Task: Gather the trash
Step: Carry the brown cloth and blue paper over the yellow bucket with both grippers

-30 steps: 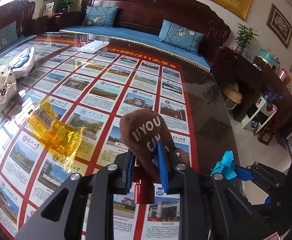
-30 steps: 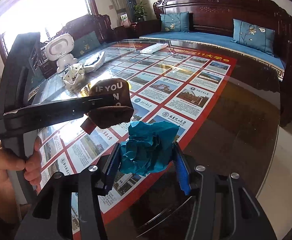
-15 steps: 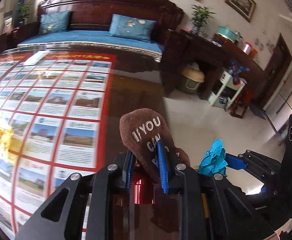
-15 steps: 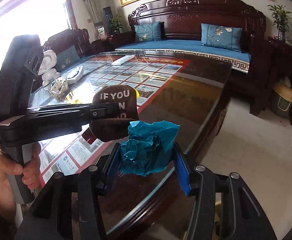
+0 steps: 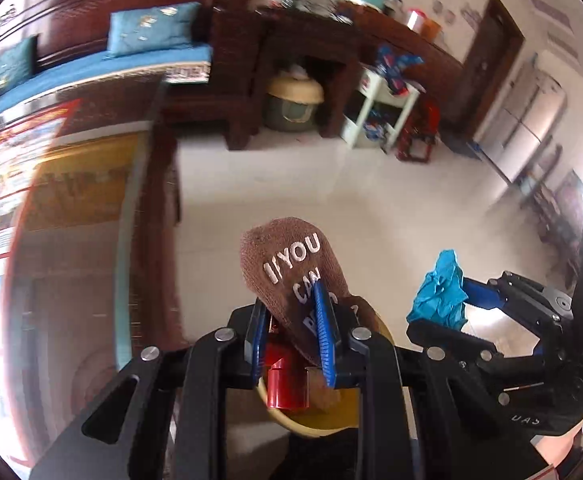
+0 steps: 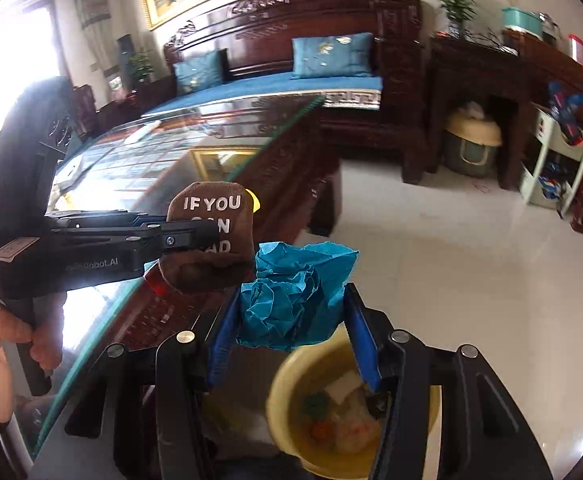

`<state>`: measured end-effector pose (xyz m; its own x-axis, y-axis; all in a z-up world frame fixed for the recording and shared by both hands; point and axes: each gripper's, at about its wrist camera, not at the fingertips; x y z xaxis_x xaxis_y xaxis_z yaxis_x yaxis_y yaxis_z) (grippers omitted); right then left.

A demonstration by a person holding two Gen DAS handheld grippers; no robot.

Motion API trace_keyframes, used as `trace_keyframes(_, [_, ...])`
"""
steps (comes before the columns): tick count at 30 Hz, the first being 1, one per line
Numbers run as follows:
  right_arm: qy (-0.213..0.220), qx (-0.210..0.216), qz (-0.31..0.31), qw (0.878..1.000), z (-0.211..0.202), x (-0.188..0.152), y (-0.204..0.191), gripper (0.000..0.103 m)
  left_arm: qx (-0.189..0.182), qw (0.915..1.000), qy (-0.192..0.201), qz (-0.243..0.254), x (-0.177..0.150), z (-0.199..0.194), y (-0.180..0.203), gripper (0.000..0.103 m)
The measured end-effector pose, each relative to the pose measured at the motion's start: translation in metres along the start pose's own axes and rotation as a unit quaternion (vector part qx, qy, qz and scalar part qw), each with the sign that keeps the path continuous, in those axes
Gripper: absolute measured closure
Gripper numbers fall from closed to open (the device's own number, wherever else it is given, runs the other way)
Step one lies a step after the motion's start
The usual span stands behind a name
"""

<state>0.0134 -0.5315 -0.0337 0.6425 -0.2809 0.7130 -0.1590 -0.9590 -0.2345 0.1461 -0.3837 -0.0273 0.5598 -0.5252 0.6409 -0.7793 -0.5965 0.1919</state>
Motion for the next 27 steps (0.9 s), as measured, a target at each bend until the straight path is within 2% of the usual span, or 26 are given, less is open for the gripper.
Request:
trace_keyframes(6, [-0.018, -0.021, 0.037, 0.999, 0.002, -0.028, 0.053, 0.053, -0.017, 0.9981, -0.05, 0.032, 0.0, 0.056, 0.041, 0.081])
trace_keyframes(14, [-0.059, -0.027, 0.078, 0.995, 0.024, -0.064, 0.103, 0.053, -0.019, 0.9917, -0.117, 0.049, -0.007, 0.128, 0.061, 0.081])
trace_keyframes(19, [-0.089, -0.034, 0.082, 0.992, 0.045, -0.079, 0.115, 0.053, -0.015, 0.986, -0.158, 0.052, -0.02, 0.159, 0.06, 0.081])
trace_keyframes(27, [-0.114, -0.043, 0.079, 0.989, 0.067, -0.092, 0.125, 0.053, -0.002, 0.9812, -0.181, 0.066, -0.032, 0.178, 0.06, 0.081])
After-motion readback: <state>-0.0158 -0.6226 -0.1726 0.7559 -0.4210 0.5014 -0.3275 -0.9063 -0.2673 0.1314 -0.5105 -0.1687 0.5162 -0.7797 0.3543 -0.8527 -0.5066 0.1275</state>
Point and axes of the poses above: each gripper's, at about its wrist camera, not at the fingertips, and z roughly the way its jaws point, y to its right, x to its top, and after that the axes turned 3 degrees about z, right-handed
